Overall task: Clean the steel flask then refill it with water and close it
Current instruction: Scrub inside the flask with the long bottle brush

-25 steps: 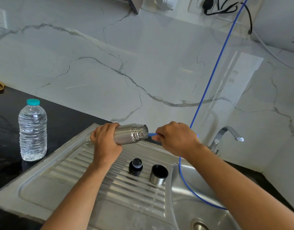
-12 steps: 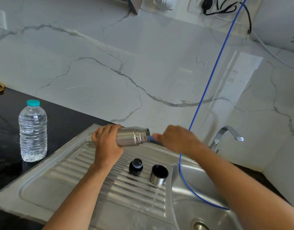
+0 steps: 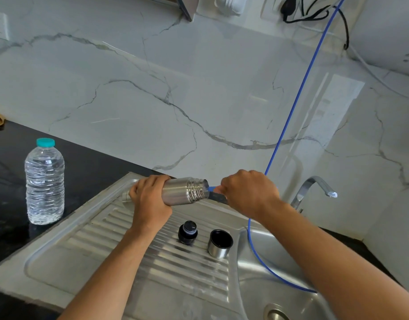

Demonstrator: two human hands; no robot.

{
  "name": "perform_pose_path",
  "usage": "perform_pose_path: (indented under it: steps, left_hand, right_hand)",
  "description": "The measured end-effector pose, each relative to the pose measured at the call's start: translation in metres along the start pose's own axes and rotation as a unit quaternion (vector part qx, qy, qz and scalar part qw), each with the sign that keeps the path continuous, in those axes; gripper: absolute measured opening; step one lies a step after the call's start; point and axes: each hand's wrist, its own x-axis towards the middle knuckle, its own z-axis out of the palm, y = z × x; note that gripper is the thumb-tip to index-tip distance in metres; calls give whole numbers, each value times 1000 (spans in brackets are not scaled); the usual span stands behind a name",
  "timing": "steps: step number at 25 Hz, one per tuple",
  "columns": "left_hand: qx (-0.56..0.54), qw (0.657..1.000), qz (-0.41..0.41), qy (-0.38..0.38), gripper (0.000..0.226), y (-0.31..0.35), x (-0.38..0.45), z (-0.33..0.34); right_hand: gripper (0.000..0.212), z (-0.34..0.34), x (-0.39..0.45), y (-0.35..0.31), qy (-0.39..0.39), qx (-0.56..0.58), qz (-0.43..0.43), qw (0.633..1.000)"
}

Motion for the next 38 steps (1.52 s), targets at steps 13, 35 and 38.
perform_pose_path:
  steps: [13,35,38]
  left_hand:
    - [-16,1000,3,6,68,1,1,1]
    - [-32,998,-28,36,72,-3,-1,3]
    - [-50,997,-39,52,72,-2,5,-3]
  right_hand:
    - [26,-2,-11,-13,34,-85,-24,996]
    - [44,-31,-16,16,-40,22,37,998]
    - [47,-43,-8,19,-32,15,9,999]
